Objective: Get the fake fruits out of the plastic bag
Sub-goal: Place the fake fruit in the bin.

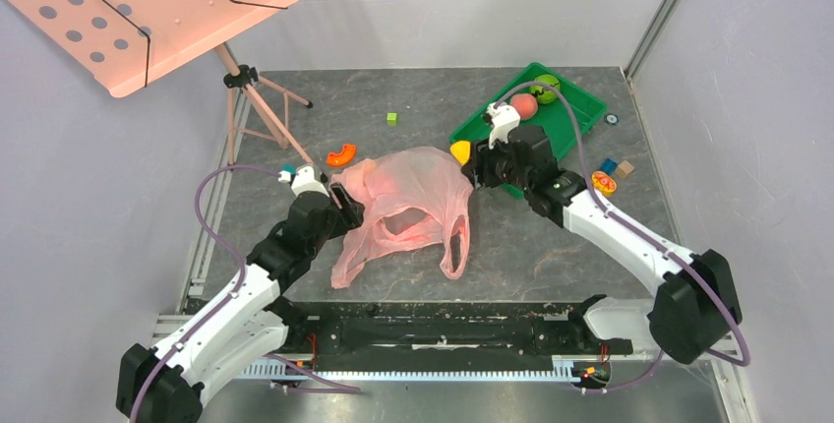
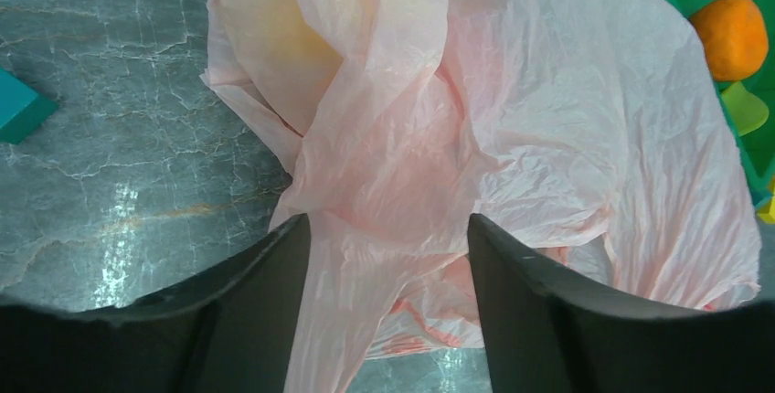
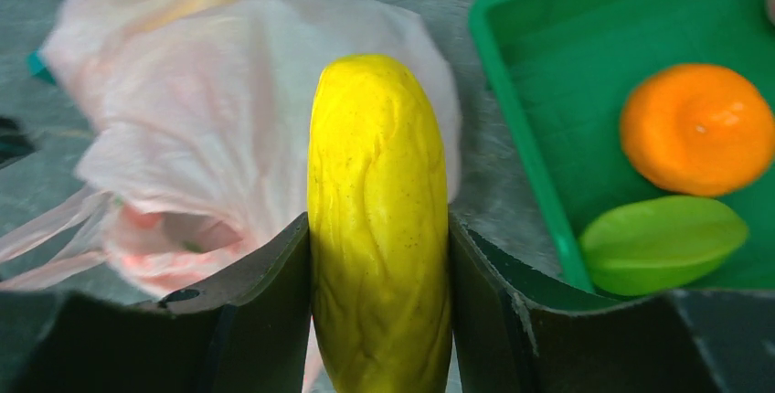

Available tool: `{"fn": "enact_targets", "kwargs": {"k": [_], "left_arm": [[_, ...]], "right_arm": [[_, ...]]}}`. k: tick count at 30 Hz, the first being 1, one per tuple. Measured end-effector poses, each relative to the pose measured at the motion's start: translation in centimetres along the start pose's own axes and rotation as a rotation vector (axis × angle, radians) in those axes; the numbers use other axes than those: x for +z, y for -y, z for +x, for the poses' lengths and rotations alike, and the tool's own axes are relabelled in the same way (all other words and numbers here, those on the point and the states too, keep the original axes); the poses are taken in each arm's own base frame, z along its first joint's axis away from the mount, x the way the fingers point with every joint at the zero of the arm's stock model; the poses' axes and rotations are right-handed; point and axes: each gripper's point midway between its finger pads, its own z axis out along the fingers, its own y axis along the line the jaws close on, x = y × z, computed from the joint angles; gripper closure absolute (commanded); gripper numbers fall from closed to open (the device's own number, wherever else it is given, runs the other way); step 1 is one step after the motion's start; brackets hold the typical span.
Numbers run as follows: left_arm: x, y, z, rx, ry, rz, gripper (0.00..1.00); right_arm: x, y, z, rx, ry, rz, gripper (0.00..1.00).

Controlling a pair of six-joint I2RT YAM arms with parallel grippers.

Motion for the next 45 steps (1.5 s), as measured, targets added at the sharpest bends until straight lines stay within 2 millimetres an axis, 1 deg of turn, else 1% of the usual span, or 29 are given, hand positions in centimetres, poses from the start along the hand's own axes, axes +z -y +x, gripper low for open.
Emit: {"fn": "enact_targets", "kwargs": {"k": [1, 2, 3, 4, 6, 9, 13, 20, 23, 30, 37, 38, 41, 45], "left_arm": [[-0.1, 0.0, -0.1, 0.002, -0.003, -0.003, 0.19], [-0.2, 0.1, -0.3, 0.004, -0.004, -0.003, 0.10], [-0.4, 0.3, -0.5, 0.006, -0.005, -0.004, 0.05], [-0.5, 0.5, -0.8, 0.008, -0.001, -0.002, 0.01], [-0.8, 0.9, -1.5, 0.010, 0.005, 0.003, 0.00], [-1.2, 1.4, -2.3, 0.016, 0.017, 0.013, 0.00], [-1.4, 1.8, -2.9, 0.024, 0.025, 0.020, 0.00], [-1.5, 1.5, -2.7, 0.040, 0.015, 0.011, 0.00], [-1.6, 1.5, -2.7, 0.046, 0.012, 0.011, 0.00], [-1.7, 1.5, -2.7, 0.048, 0.015, 0.016, 0.00], [-1.7, 1.6, -2.7, 0.048, 0.013, 0.019, 0.00], [-1.7, 1.6, -2.7, 0.048, 0.012, 0.019, 0.00], [-1.7, 1.7, -2.6, 0.048, 0.010, 0.022, 0.00], [-1.7, 1.7, -2.6, 0.048, 0.007, 0.024, 0.00]], "right_arm": [[0.3, 0.9, 0.2, 0.010, -0.009, 0.024, 0.56], [0.5, 1.8, 0.3, 0.019, -0.019, 0.045, 0.56], [1.0, 3.0, 0.6, 0.032, -0.032, 0.073, 0.56], [1.3, 3.9, 0.9, 0.042, -0.044, 0.094, 0.56], [2.0, 5.5, 1.6, 0.061, -0.071, 0.132, 0.56], [3.1, 7.5, 2.0, 0.078, -0.104, 0.173, 0.56], [5.2, 9.5, 1.8, 0.070, -0.133, 0.203, 0.56], [9.6, 12.2, 1.2, 0.014, -0.186, 0.240, 0.56], [10.6, 13.2, 1.4, -0.013, -0.212, 0.251, 0.53], [12.0, 14.8, 2.4, -0.054, -0.283, 0.244, 0.48], [12.6, 15.4, 4.4, -0.070, -0.354, 0.225, 0.40], [12.8, 15.4, 4.6, -0.071, -0.362, 0.224, 0.38], [13.1, 15.5, 5.2, -0.074, -0.381, 0.216, 0.27], [13.1, 15.6, 5.4, -0.077, -0.389, 0.209, 0.23]]}}
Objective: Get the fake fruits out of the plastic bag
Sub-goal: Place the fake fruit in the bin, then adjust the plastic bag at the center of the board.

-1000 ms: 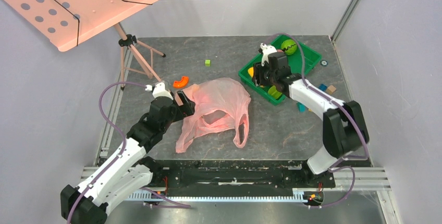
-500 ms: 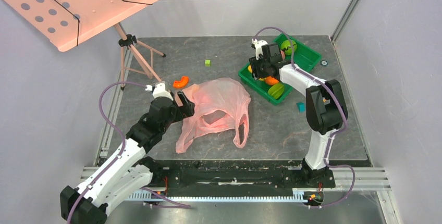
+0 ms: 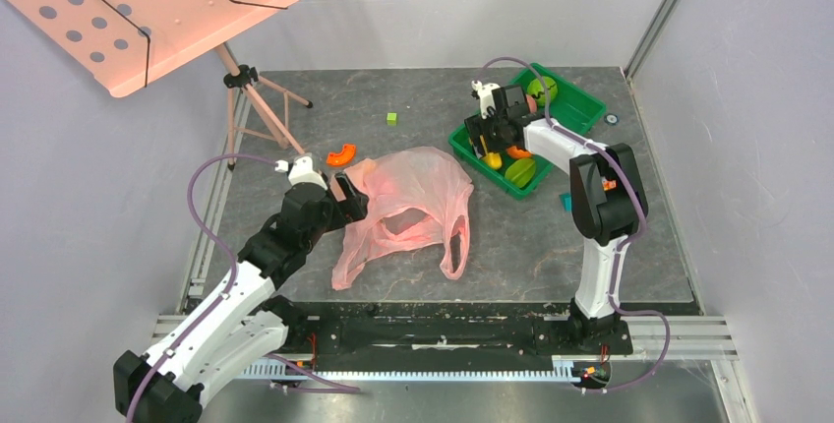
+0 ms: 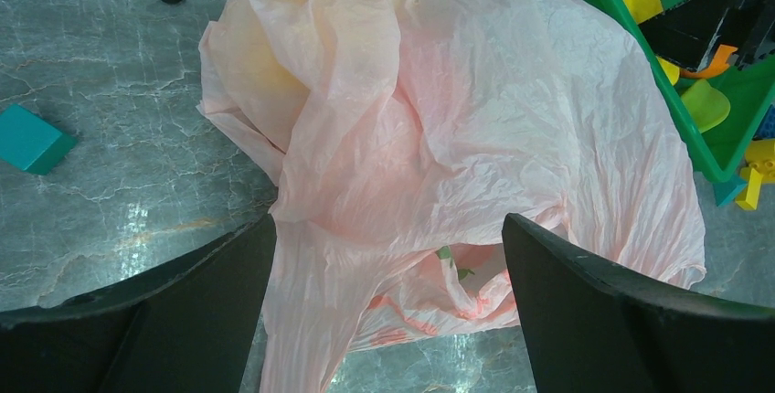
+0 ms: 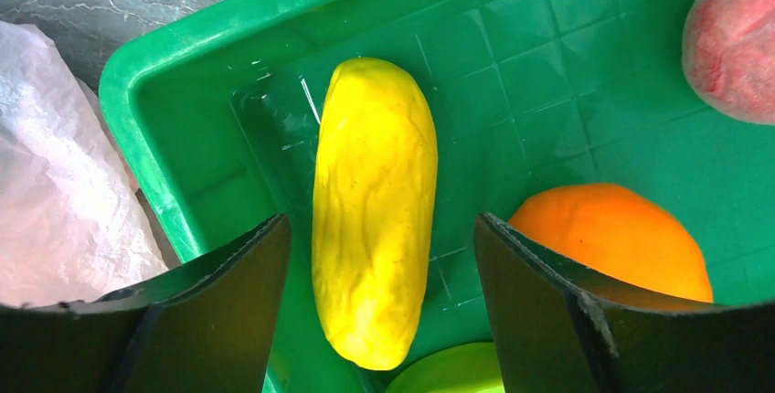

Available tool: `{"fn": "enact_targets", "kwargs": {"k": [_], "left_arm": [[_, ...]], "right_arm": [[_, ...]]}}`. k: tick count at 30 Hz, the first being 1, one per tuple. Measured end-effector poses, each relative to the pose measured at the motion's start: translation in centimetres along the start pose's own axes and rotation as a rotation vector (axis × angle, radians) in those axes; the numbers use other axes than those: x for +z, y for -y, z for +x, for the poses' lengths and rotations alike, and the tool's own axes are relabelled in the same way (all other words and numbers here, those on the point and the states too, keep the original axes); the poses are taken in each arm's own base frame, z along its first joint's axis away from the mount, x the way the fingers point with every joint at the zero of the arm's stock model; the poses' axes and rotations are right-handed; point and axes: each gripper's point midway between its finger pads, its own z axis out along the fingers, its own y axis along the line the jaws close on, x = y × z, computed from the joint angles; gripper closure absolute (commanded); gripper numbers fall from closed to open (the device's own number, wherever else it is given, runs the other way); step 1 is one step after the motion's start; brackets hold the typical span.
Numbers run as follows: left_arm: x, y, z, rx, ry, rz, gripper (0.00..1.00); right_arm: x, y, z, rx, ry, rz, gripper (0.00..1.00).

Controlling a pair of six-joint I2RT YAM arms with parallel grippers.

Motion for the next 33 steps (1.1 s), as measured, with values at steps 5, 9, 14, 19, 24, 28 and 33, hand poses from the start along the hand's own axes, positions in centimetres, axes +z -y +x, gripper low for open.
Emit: {"fn": "enact_targets", "kwargs": {"k": [5, 9, 14, 19, 24, 28, 33], "left_arm": [[0.0, 0.2, 0.2, 0.005, -0.012, 0.013, 0.00], [0.3, 0.8, 0.2, 0.023, -0.017, 0.041, 0.00], [0.6, 2.5, 0.0, 0.061, -0.016, 0.121, 0.00], [0.5, 4.8, 0.9, 0.240, -0.056, 0.205, 0.00], [-0.5, 7.1, 1.5, 0.546, -0.018, 0.300, 0.00], [-0.3, 6.9, 1.7, 0.756, -0.003, 0.316, 0.00], [1.2, 6.3, 3.2, 0.961, -0.056, 0.317, 0.00]], "right_arm": [[-0.1, 0.2, -0.1, 0.001, 0.002, 0.004, 0.02], [-1.2, 0.6, -0.7, 0.000, 0.029, 0.032, 0.02], [-6.6, 0.5, -1.9, 0.033, 0.157, 0.059, 0.02], [-11.8, -0.4, -4.4, 0.071, 0.338, 0.019, 0.02], [-14.3, -1.3, -3.9, 0.105, 0.401, -0.014, 0.02], [-16.2, -1.9, -1.7, 0.124, 0.427, -0.025, 0.02], [-18.3, -2.3, -2.0, 0.118, 0.487, -0.038, 0.02]]}}
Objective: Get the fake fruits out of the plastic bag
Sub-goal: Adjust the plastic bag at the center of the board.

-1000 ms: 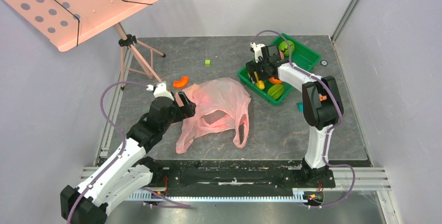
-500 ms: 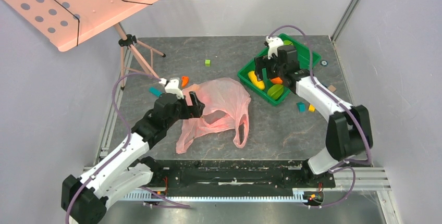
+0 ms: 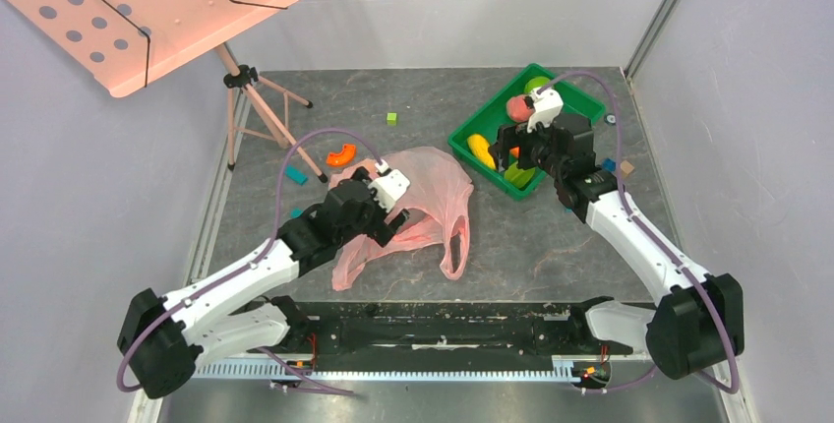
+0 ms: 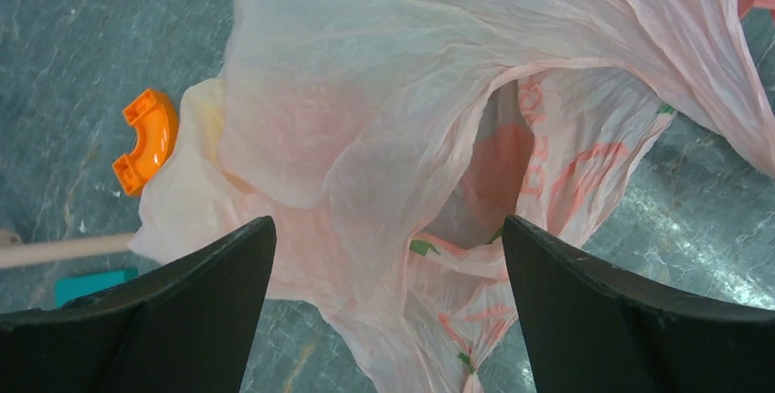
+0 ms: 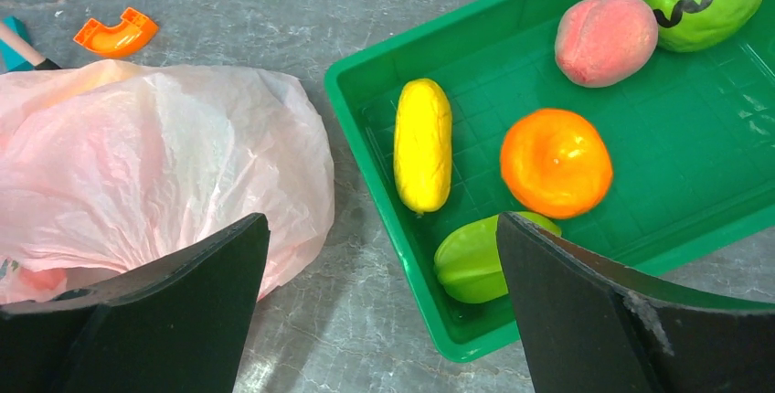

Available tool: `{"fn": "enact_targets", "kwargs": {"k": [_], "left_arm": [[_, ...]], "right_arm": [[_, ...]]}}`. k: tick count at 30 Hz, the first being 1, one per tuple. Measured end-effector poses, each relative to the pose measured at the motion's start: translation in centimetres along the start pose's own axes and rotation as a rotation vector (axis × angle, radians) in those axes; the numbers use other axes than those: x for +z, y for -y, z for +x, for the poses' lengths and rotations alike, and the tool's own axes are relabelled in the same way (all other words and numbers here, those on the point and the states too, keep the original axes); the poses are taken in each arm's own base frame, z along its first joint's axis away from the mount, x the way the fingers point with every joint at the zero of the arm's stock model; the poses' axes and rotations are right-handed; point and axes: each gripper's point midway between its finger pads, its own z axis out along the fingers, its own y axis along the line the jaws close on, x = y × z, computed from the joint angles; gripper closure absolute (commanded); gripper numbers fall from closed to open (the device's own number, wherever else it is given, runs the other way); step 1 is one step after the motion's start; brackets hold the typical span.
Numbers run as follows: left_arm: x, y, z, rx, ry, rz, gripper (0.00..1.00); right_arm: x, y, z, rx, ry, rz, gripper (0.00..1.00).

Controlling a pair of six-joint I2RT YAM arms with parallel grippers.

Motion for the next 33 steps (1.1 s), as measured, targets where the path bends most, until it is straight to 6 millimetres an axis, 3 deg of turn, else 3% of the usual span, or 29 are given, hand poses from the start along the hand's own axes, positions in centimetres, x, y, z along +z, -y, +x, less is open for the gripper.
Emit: {"fn": "enact_targets", "kwargs": {"k": [4, 8, 16, 19, 22, 27, 33], "left_arm": [[1.2, 1.0, 0.4, 0.094, -0.042, 0.043, 0.01], [2.3, 1.9, 0.3, 0.157, -0.057, 0.061, 0.04], [5.2, 2.0, 0.6, 0.251, -0.113, -0.021, 0.15], [5.8, 1.3, 0.9, 0.264, -0.132, -0.077, 0.35], [6.4, 0.1, 0.6, 0.271, -0.154, -0.158, 0.62], [6.8, -1.6, -1.9, 0.256, -0.139, -0.262, 0.93], [6.4, -2.7, -5.9, 0.211, -0.068, -0.319, 0.98]], "right_arm": [[-0.3, -0.1, -0.2, -0.002, 0.011, -0.006, 0.02], [-0.6, -0.1, 0.8, 0.001, -0.006, -0.005, 0.02], [-1.9, -0.3, 1.3, 0.000, 0.008, -0.006, 0.02], [-2.4, -0.4, 0.9, 0.004, 0.023, -0.007, 0.02], [-3.0, -0.6, 0.7, 0.014, 0.039, -0.012, 0.02], [-4.4, -1.1, 0.5, 0.025, 0.080, -0.031, 0.04], [-6.8, -2.7, 0.2, 0.040, 0.167, -0.102, 0.18]]}}
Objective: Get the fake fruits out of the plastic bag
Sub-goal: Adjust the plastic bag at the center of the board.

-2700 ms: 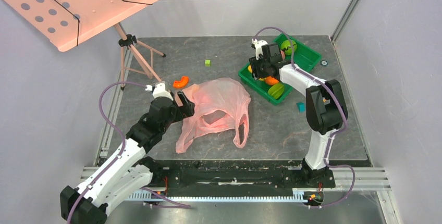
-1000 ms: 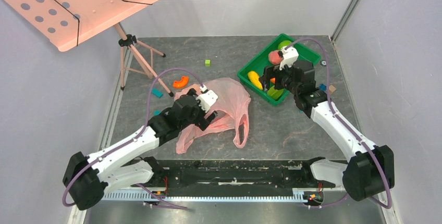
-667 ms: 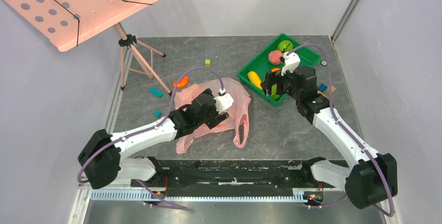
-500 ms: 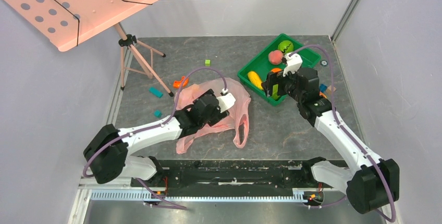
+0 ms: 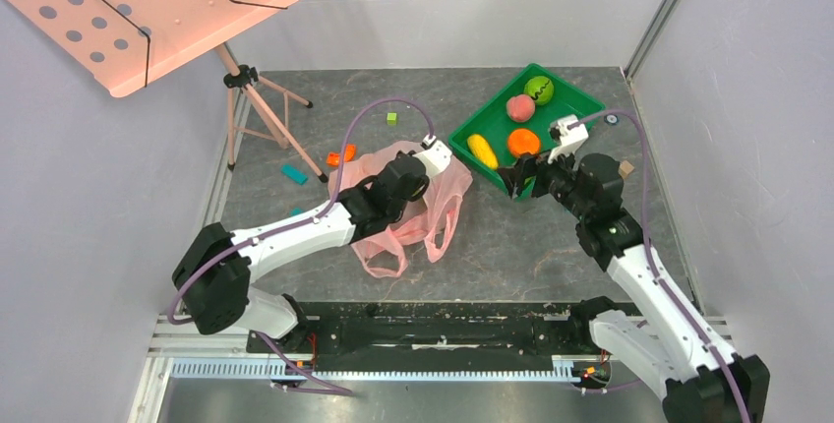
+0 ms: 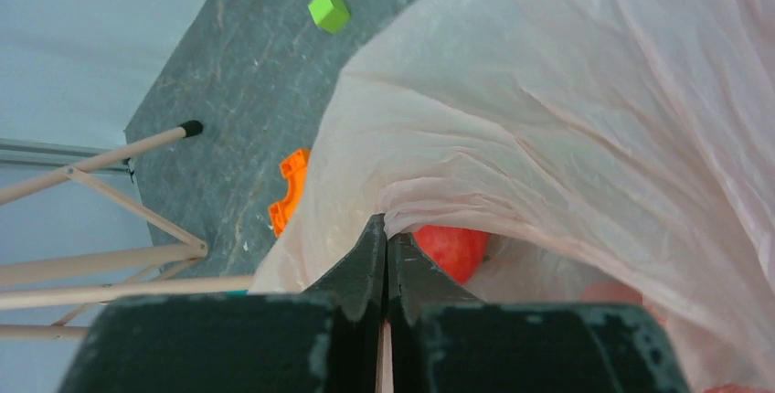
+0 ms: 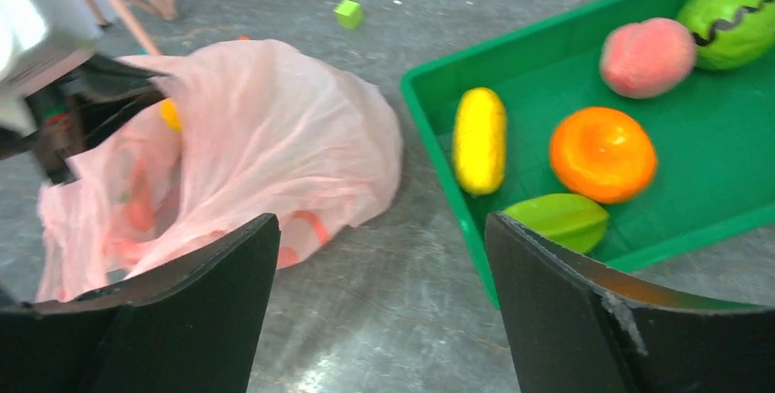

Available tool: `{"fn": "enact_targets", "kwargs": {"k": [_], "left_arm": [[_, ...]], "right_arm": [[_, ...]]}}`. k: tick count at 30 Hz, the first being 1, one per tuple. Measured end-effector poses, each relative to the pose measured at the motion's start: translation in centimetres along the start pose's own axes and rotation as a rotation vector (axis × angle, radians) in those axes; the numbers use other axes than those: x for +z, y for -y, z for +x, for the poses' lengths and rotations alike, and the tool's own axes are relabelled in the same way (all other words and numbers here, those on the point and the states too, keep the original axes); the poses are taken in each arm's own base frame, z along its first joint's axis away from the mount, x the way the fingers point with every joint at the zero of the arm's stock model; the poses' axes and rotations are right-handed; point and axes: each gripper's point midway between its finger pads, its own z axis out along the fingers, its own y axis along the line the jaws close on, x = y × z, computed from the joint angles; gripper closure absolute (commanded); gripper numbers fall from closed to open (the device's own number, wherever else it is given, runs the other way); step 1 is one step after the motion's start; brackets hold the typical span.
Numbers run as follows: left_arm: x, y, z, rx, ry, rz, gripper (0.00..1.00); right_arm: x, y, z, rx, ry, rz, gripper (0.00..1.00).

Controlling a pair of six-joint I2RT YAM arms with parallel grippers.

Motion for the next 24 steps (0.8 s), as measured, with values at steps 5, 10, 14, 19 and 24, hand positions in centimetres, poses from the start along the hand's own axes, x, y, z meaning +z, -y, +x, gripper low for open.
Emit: {"fn": "enact_targets", "kwargs": {"k": [5, 10, 14, 19, 24], "left_arm": [[-0.4, -0.4, -1.6, -0.039, 0.013, 0.011, 0.98], [-0.7, 0.0, -2.2, -0.042, 0.011, 0.062, 0.98], [-1.0, 0.6, -2.7, -0.052, 0.016, 0.108, 0.98], [-1.2, 1.0, -3.1, -0.067, 0.018, 0.138, 0.98], [-1.3, 1.2, -3.0, -0.077, 0.010, 0.149, 0.98]], "right_arm": [[-1.9, -3.5, -0.5, -0.004, 0.074, -0.155, 0.37], [-3.1, -8.7, -0.4, -0.033, 0.082, -0.320, 0.49], [-3.6, -12.6, 0.9, -0.050, 0.044, -0.429, 0.61], [-2.9, -16.1, 3.1, -0.034, -0.021, -0.487, 0.80], [-2.0, -18.7, 4.7, 0.022, -0.045, -0.476, 0.98]]}}
